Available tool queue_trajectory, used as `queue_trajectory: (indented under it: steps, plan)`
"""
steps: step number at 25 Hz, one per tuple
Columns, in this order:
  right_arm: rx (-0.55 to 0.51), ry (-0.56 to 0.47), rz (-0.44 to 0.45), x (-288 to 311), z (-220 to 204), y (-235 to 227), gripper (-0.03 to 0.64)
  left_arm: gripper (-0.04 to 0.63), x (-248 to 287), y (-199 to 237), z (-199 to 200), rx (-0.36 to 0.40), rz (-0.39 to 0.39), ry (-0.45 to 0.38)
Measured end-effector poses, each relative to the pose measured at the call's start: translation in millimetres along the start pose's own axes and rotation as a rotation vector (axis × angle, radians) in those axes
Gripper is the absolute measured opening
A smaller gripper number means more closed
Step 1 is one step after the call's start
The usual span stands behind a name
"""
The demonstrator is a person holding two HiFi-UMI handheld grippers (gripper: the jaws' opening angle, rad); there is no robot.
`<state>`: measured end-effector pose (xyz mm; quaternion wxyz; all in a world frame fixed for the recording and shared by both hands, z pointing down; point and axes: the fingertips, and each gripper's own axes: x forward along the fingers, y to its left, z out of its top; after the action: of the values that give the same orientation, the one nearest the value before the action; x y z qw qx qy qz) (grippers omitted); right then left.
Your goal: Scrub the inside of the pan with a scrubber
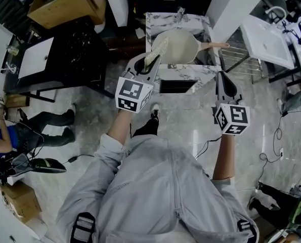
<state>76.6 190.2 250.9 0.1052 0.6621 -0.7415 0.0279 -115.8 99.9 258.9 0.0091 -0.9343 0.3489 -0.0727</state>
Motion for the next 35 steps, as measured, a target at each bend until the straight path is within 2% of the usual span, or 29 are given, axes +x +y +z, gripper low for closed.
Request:
queue_trajectory:
  steps: [9,13,18,29,35]
  plan:
    - [0.015,0.056,-0.009,94,6,-36,0.035,0.071,85,55,1,-0.014,-0.003,0.021]
    - [0.007,0.07,-0.023,130,14,-46,0.035,0.071,113,83,2,0.022,0.002,0.033]
    - [-0.005,0.084,-0.032,165,17,-52,0.035,0.071,137,111,0,0.042,0.003,0.041]
    - [0.027,0.136,-0.056,229,12,-56,0.035,0.071,179,164,-28,0.003,-0.019,0.088]
    - [0.043,0.161,-0.063,246,3,-60,0.035,0.071,193,176,-40,0.001,-0.025,0.108]
